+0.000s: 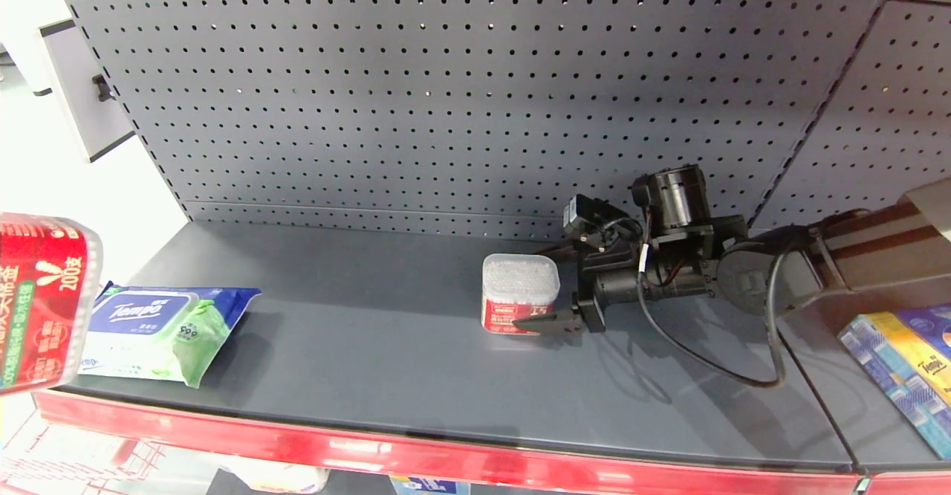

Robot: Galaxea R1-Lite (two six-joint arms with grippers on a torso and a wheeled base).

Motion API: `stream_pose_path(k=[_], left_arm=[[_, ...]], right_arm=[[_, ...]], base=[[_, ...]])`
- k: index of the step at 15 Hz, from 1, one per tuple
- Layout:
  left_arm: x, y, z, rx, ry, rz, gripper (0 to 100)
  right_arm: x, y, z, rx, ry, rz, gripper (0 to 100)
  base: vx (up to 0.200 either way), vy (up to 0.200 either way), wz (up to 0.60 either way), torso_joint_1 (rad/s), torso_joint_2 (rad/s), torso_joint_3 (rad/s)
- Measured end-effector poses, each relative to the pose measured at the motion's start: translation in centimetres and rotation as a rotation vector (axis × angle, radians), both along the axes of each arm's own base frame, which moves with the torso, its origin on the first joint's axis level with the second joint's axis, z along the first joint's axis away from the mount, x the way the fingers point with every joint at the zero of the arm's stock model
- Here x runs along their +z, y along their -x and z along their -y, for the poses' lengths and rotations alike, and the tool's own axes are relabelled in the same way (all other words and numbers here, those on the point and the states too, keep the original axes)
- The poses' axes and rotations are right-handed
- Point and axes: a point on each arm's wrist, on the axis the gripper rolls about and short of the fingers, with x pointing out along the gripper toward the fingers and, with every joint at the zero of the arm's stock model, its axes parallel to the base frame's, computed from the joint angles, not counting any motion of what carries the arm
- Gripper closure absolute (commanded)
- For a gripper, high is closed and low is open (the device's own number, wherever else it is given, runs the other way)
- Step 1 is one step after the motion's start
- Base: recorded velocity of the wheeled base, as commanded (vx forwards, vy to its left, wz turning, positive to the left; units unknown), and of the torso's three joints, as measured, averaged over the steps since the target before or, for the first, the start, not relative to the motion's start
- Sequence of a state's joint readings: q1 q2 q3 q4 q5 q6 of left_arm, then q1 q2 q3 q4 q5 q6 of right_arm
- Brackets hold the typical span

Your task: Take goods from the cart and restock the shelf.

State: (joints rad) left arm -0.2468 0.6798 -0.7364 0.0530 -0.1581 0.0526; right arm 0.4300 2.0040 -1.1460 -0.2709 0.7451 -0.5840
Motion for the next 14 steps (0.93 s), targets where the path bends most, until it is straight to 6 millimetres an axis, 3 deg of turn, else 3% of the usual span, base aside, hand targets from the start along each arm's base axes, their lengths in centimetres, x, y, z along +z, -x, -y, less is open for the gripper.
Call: stream_pose_path(k=[14], left_arm=[[-0.10, -0.07, 0.02, 0.000, 0.001, -0.006, 100]], right_arm=[[-0.20, -0.31, -0.42, 0.005, 0.000, 0.000, 0]], base=[[0.000, 0.000, 0.00, 0.000, 0.00, 0.000]])
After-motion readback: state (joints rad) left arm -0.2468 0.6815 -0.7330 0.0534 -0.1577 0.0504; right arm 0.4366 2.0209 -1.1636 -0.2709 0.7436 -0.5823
